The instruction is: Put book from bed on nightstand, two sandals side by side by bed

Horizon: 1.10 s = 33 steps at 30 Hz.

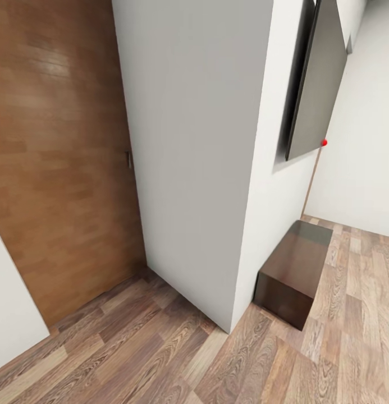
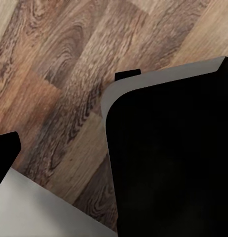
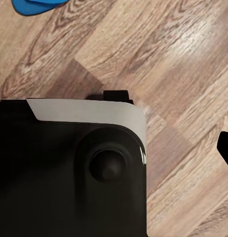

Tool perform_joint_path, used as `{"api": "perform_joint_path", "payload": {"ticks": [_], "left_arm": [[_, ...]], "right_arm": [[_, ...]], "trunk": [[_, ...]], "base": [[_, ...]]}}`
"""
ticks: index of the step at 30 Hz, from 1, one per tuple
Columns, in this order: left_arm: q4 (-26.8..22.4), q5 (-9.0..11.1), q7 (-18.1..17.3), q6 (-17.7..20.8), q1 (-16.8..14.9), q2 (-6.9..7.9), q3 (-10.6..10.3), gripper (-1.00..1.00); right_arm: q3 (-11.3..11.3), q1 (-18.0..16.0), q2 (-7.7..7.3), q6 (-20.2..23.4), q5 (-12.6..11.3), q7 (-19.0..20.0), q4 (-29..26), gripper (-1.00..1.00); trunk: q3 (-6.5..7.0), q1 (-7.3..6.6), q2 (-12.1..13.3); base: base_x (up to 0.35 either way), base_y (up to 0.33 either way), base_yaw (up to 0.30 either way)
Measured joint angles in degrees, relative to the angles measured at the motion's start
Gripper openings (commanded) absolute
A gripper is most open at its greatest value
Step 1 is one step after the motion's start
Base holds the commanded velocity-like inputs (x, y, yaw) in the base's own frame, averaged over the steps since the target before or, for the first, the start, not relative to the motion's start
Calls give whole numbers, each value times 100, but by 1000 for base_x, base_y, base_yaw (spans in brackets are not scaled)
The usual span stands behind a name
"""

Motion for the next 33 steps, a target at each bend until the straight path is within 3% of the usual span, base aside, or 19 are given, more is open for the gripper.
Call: {"api": "perform_joint_path", "payload": {"ticks": [14, 33], "left_arm": [[0, 0, 0, 1, 0, 0, -2, 100], [0, 0, 0, 1, 0, 0, 0, 100]], "right_arm": [[-2, 0, 0, 0, -1, 0, 0, 100], [-2, 0, 0, 0, -1, 0, -5, 100]], "trunk": [[0, 0, 0], [0, 0, 0]], "base": [[0, 0, -38], [0, 0, -148]]}}
